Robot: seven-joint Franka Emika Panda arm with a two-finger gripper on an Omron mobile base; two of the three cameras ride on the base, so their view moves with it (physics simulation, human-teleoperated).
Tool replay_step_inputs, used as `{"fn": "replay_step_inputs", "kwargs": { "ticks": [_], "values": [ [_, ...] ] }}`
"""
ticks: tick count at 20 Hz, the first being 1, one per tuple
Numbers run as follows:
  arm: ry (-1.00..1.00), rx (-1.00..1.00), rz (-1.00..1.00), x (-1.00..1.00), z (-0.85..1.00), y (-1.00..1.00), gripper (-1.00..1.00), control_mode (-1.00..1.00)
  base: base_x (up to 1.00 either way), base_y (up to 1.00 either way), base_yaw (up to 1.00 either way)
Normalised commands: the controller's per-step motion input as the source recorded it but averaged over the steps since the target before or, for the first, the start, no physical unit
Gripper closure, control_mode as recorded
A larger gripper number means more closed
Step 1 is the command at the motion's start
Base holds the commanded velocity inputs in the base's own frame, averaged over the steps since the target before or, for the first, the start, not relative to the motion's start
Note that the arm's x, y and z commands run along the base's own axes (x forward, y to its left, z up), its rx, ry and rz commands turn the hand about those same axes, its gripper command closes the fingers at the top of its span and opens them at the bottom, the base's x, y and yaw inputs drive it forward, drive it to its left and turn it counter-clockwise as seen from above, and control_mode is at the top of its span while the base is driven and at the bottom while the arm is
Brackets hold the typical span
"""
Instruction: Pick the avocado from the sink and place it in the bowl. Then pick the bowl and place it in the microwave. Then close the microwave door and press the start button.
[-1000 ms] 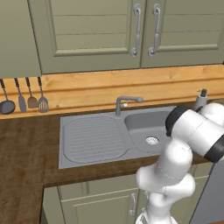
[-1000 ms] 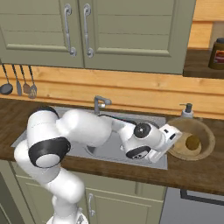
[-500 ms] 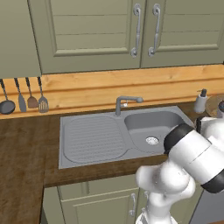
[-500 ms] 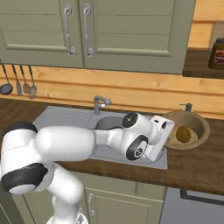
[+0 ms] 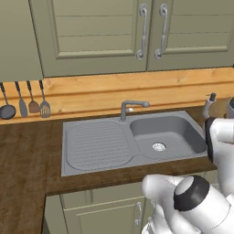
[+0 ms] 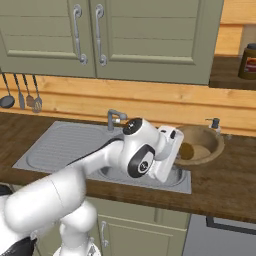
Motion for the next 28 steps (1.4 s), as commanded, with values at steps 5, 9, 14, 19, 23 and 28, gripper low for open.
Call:
{"fn": "replay_step_inputs", "kwargs": {
  "ticks": [5,9,14,19,23,28],
  "values": [
    [0.11,0.01,0.2,-0.33,0.4,0.77,1.0,-1.0,0.0,0.0,0.0],
    [0.11,0.08,0.2,-0.37,0.45,0.71,1.0,-1.0,0.0,0.0,0.0],
    [0.01,0.18,0.06,-0.39,0.38,0.79,1.0,-1.0,0.0,0.0,0.0],
    [-0.11,0.08,0.0,-0.24,0.29,0.78,1.0,-1.0,0.0,0.0,0.0],
    [-0.11,-0.03,0.0,-0.24,0.37,0.5,1.0,-1.0,0.0,0.0,0.0],
    [-0.04,0.05,0.02,-0.34,0.27,0.29,1.0,-1.0,0.0,0.0,0.0]
  ]
}}
